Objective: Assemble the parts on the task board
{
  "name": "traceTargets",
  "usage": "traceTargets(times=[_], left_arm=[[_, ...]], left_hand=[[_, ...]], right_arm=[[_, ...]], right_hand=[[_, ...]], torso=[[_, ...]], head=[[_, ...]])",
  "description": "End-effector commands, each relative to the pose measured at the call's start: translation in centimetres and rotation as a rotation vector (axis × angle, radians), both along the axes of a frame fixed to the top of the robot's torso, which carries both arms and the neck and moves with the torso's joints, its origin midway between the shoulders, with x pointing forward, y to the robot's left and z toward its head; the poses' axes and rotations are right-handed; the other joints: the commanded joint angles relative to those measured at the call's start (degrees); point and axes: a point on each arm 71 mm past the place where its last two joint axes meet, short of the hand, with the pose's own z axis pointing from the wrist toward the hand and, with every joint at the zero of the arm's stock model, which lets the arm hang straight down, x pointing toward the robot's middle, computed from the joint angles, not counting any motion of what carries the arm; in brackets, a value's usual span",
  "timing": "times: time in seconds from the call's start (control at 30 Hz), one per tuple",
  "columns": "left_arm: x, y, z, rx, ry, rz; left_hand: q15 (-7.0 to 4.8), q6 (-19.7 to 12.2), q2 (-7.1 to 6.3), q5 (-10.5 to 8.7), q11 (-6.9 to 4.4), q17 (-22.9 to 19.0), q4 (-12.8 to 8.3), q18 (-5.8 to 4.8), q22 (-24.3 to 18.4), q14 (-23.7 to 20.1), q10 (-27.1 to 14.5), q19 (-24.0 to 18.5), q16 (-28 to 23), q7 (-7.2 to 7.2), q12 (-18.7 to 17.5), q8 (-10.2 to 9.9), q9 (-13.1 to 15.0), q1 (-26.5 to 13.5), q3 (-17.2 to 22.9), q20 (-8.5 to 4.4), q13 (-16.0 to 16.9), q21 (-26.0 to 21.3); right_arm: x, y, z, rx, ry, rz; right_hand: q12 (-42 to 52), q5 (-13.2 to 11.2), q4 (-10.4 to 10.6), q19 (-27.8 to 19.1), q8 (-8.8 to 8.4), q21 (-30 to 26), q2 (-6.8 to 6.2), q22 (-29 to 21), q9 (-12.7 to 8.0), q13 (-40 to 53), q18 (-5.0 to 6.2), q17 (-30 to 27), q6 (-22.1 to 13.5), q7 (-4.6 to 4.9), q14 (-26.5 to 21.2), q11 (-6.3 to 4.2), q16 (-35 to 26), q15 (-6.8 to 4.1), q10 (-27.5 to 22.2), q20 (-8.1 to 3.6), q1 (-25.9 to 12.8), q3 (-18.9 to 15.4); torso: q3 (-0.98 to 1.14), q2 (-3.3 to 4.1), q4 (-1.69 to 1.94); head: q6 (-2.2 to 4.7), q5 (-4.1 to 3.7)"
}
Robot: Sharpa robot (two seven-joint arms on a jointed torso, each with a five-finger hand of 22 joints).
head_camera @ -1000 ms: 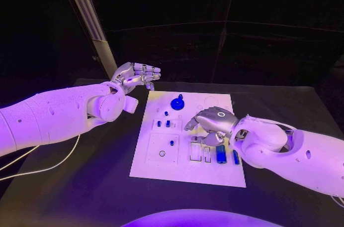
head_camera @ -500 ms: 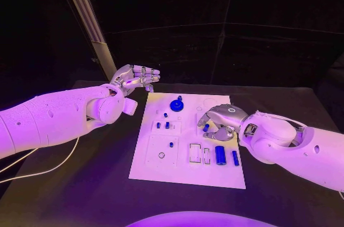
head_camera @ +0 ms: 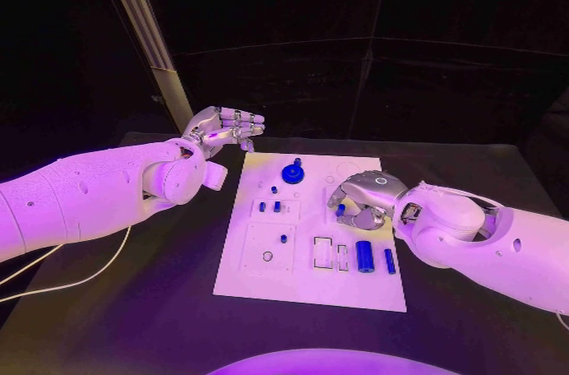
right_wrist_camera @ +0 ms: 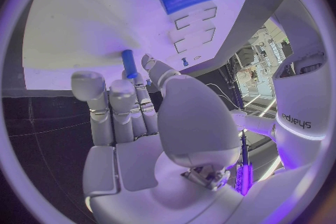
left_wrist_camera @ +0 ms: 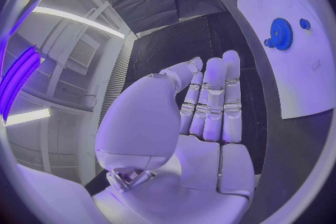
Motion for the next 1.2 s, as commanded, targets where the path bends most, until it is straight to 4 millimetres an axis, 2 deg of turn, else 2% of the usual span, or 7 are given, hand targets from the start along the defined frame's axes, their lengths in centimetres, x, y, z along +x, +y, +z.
traceTargets(times=[0.03, 0.53, 0.67, 0.77, 1.2], left_arm=[[0.01, -0.09, 0.12, -0.008, -0.001, -0.012], [0.05, -0.04, 0.10, -0.007, 0.001, -0.011], [0.06, 0.00, 0.08, -0.006, 0.001, -0.010], [0.06, 0.03, 0.08, -0.006, 0.002, -0.009], [0.10, 0.10, 0.03, -0.004, 0.005, -0.009]], left_hand=[[0.16, -0.35, 0.12, -0.04, -0.14, -0.10, -0.09, 0.85, 0.05, -0.01, -0.42, 0.02, 0.40, -0.08, 0.40, 0.34, -0.05, -0.32, -0.22, 0.36, -0.06, 0.24], [0.16, -0.33, 0.15, -0.03, -0.15, -0.13, -0.11, 0.86, 0.04, -0.02, -0.47, 0.03, 0.43, -0.11, 0.46, 0.39, -0.04, -0.30, -0.23, 0.37, -0.06, 0.24], [0.16, -0.33, 0.15, -0.03, -0.15, -0.13, -0.11, 0.86, 0.04, -0.02, -0.47, 0.03, 0.43, -0.11, 0.46, 0.39, -0.04, -0.30, -0.23, 0.37, -0.06, 0.24], [0.16, -0.33, 0.15, -0.03, -0.15, -0.13, -0.11, 0.86, 0.04, -0.02, -0.47, 0.03, 0.43, -0.11, 0.46, 0.39, -0.04, -0.30, -0.23, 0.37, -0.06, 0.24], [0.16, -0.32, 0.19, -0.03, -0.15, -0.16, -0.13, 0.87, 0.04, -0.03, -0.55, 0.03, 0.46, -0.12, 0.52, 0.44, -0.03, -0.30, -0.24, 0.38, -0.06, 0.23]], right_arm=[[0.15, -0.09, 0.17, -0.011, -0.024, -0.008], [-0.02, 0.05, 0.20, -0.014, -0.023, 0.007], [-0.04, 0.06, 0.29, -0.009, -0.034, 0.007], [-0.02, -0.02, 0.30, -0.014, -0.041, 0.003], [-0.39, 0.01, 0.64, -0.017, -0.068, 0.003]], right_hand=[[0.55, -0.19, 0.06, 0.22, 0.10, -0.08, 0.25, 0.13, 0.07, -0.01, 0.07, 0.15, 0.65, -0.08, 0.32, 0.03, 0.14, -0.08, 0.92, -0.16, 0.58, 0.45], [2.21, -0.34, 0.25, 1.38, 1.06, 1.83, 0.59, 2.86, 0.44, 0.06, -0.35, 2.67, 4.37, -0.31, 0.99, -0.82, 2.52, -0.75, 6.23, -0.69, 1.25, 3.73], [2.44, -2.01, -0.13, 1.62, 1.24, 2.35, 1.35, 3.55, 0.52, 0.16, -0.45, 3.31, 5.33, -0.31, 1.07, -1.11, 3.15, -1.08, 7.76, -1.00, 2.29, 5.55], [2.47, -2.40, -0.42, 1.73, 1.40, 2.61, 1.59, 3.89, 0.59, 0.21, -0.50, 3.69, 5.93, -0.36, 1.10, -1.27, 3.50, -1.21, 8.46, -1.16, 2.79, 6.49], [2.81, -2.43, -1.07, 2.20, 1.84, 3.78, 1.22, 5.53, 0.78, 0.59, -0.74, 5.09, 7.55, -0.78, 1.22, -1.87, 4.73, -1.74, 10.88, -1.70, 3.17, 7.98]], torso=[[0.03, 0.01, -0.08], [0.04, -0.03, -0.04], [0.04, -0.02, -0.02], [0.05, -0.02, -0.04], [0.06, -0.06, -0.11]], head=[[-0.08, -0.08], [-0.22, -0.24], [-0.28, -0.28], [-0.32, -0.26], [-0.33, -0.26]])
